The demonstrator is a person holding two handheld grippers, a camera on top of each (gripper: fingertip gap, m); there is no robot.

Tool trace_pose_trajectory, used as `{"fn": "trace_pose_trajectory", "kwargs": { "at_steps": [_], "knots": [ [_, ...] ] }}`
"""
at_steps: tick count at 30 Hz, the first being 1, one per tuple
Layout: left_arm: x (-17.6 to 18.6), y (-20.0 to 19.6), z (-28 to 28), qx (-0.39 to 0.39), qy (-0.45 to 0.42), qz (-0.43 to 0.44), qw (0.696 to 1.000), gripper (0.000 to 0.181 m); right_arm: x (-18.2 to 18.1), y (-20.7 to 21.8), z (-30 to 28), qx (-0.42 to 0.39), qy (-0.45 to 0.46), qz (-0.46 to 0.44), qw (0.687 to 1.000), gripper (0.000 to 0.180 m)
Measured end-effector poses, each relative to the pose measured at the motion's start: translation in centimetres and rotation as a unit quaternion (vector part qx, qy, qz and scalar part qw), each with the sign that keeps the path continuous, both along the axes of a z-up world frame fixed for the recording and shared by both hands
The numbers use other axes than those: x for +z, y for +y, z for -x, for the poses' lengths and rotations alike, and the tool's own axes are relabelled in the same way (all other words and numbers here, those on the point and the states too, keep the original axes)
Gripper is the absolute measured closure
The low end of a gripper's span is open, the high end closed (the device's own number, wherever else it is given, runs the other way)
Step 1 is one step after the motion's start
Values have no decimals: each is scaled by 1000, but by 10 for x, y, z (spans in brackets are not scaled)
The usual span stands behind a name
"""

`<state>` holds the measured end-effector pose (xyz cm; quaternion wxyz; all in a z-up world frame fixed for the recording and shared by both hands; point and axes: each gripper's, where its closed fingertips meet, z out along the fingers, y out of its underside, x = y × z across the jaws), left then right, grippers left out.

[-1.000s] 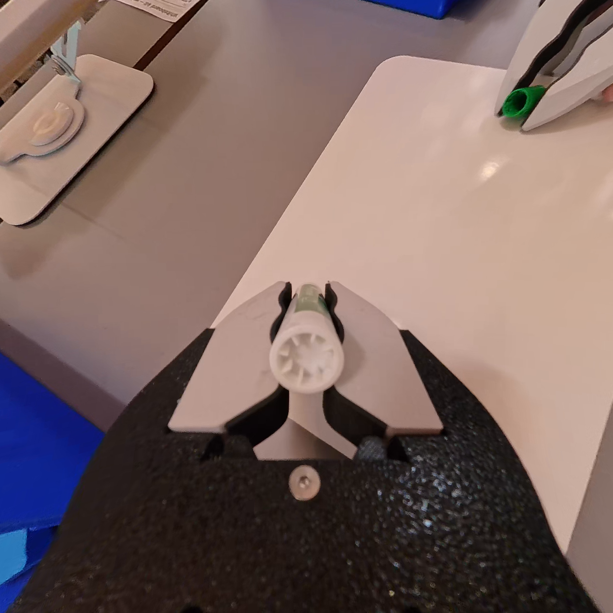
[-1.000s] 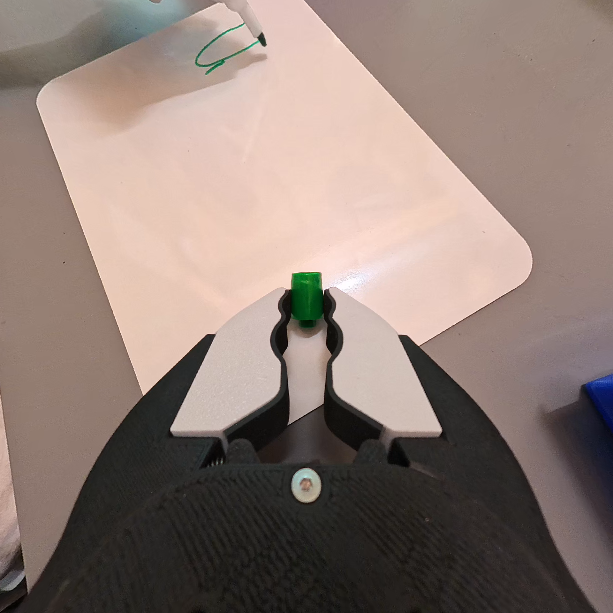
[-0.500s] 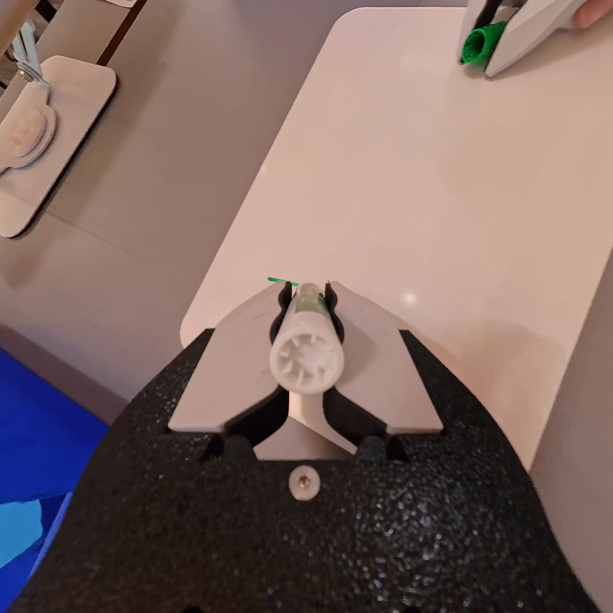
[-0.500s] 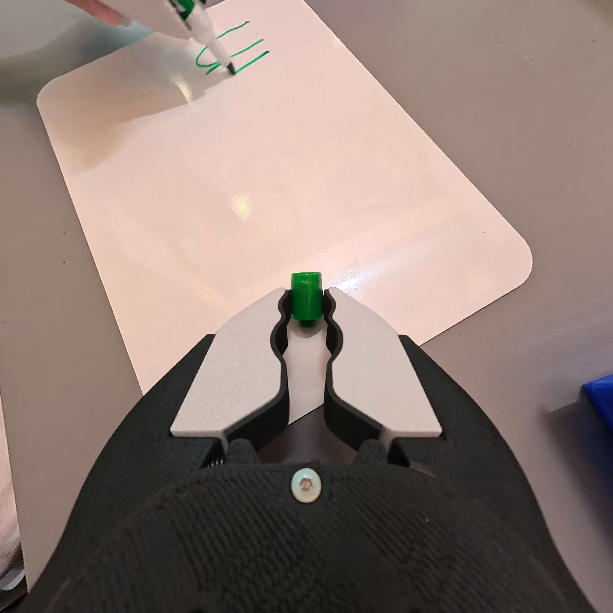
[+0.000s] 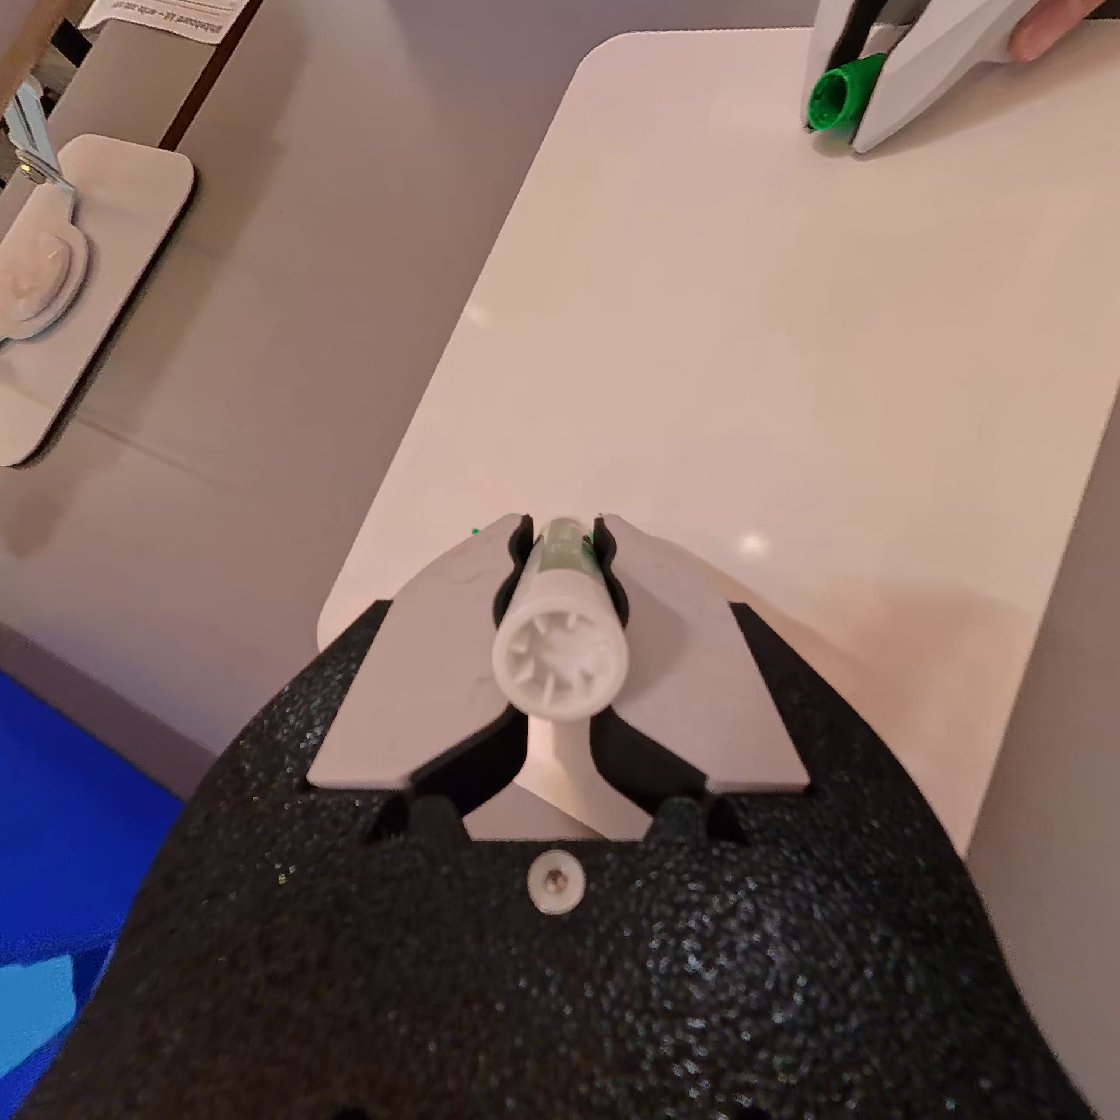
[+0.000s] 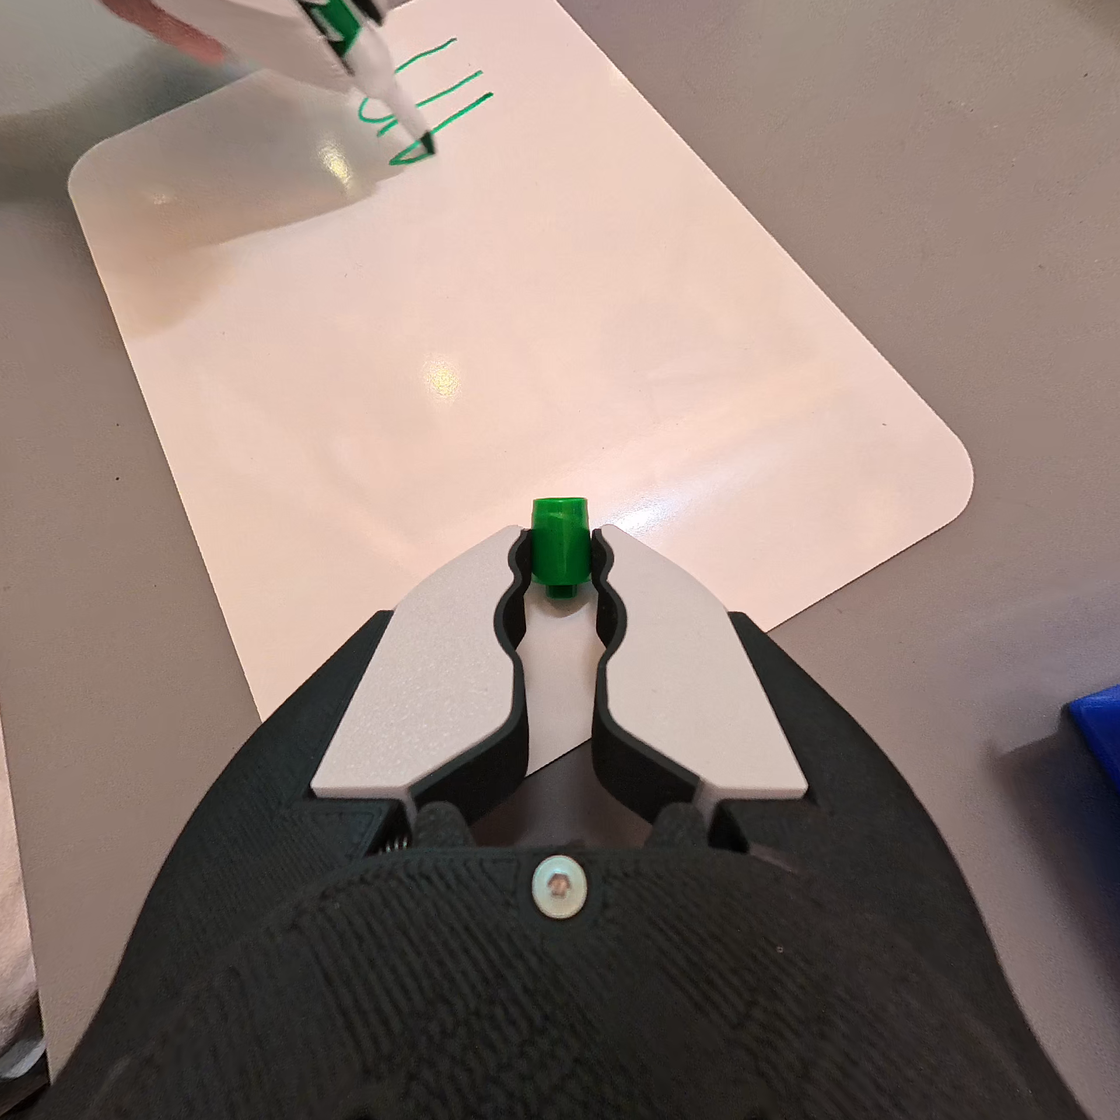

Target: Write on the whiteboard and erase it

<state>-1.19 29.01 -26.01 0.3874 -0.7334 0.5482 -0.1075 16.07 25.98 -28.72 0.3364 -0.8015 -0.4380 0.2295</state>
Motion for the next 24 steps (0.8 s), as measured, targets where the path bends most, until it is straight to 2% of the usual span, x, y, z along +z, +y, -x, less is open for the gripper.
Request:
{"fn": "trace_pose_trajectory", "kwargs": {
  "at_steps": [1, 11, 15, 19, 24],
  "knots": [
    [0, 4, -1, -1, 1, 0, 1000, 162, 0, 0, 0, 0, 0, 0, 1000, 160],
    [0, 34, -6, 7, 3, 2, 1000, 162, 0, 0, 0, 1, 0, 0, 1000, 160],
    [1, 32, -5, 7, 0, 2, 1000, 162, 0, 0, 0, 1, 0, 0, 1000, 160],
    [16, 25, -14, 5, -62, 6, 998, 162, 0, 0, 0, 1, 0, 0, 1000, 160],
    [8, 26, -13, 5, -26, -4, 1000, 162, 0, 0, 0, 2, 0, 0, 1000, 160]
  ]
}}
